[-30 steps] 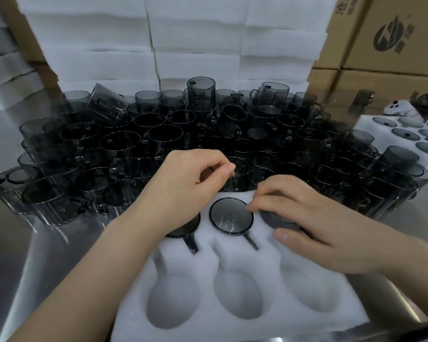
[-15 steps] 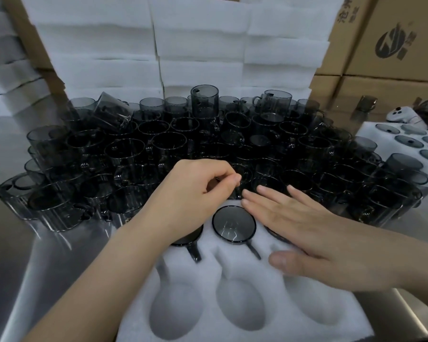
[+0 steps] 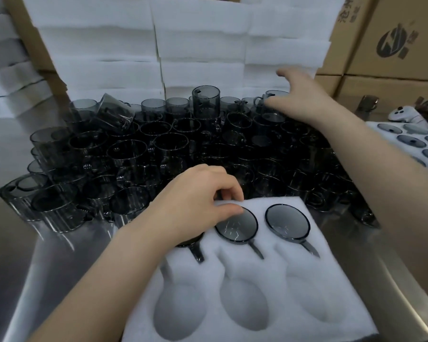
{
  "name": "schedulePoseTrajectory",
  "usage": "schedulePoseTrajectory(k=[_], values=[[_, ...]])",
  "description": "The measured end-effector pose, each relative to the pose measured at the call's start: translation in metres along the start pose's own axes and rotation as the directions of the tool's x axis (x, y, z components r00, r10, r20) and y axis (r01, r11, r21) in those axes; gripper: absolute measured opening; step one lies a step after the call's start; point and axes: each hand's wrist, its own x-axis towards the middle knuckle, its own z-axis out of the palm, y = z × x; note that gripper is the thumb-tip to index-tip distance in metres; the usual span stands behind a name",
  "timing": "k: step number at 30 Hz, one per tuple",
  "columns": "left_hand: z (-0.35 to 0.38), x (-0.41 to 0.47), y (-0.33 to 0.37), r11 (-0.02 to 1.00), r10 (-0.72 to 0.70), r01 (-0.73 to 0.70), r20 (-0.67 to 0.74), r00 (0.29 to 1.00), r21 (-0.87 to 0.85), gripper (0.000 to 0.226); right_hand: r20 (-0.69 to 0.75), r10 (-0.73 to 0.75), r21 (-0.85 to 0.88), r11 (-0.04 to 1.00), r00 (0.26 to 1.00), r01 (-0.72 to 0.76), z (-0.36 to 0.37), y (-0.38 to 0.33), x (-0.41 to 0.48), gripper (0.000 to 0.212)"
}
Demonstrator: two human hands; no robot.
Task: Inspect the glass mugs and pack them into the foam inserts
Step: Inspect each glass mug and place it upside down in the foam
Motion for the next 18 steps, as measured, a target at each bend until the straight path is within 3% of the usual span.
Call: schedulePoseTrajectory(k=[3, 8, 11, 13, 15, 18], values=[[0.001, 0.0, -0.001, 1.0, 0.004, -0.004, -0.006, 1.0, 0.019, 0.007, 0.059, 0.119, -0.081, 0.99, 0.991, -0.114, 0.016, 0.01, 0.021, 0.075], [0.001, 0.001, -0.003, 0.999, -0.003, 0.003, -0.012, 1.0, 0.036, 0.007, -0.149, 0.05, -0.087, 0.994, 0.988, -0.063, 0.024, 0.013, 0.017, 0.068], [0.002, 0.002, -0.004, 0.999, -0.002, 0.003, -0.009, 1.0, 0.037, 0.01, -0.274, -0.004, 0.147, 0.988, 0.962, 0.046, 0.021, 0.0, -0.003, 0.057], [0.001, 0.003, -0.002, 1.0, 0.005, -0.007, -0.065, 0.998, -0.024, 0.02, -0.279, 0.012, 0.369, 0.925, 0.96, 0.095, 0.017, -0.016, -0.023, 0.044], [-0.002, 0.005, 0.002, 0.985, -0.029, 0.0, -0.169, 0.985, -0.172, 0.037, -0.177, 0.005, 0.57, 0.816, 0.984, 0.098, 0.013, -0.033, -0.047, 0.039], [-0.011, 0.011, 0.013, 0.936, -0.125, 0.029, -0.254, 0.959, -0.351, 0.053, -0.034, -0.11, 0.669, 0.736, 0.993, 0.105, 0.014, -0.045, -0.075, 0.039]])
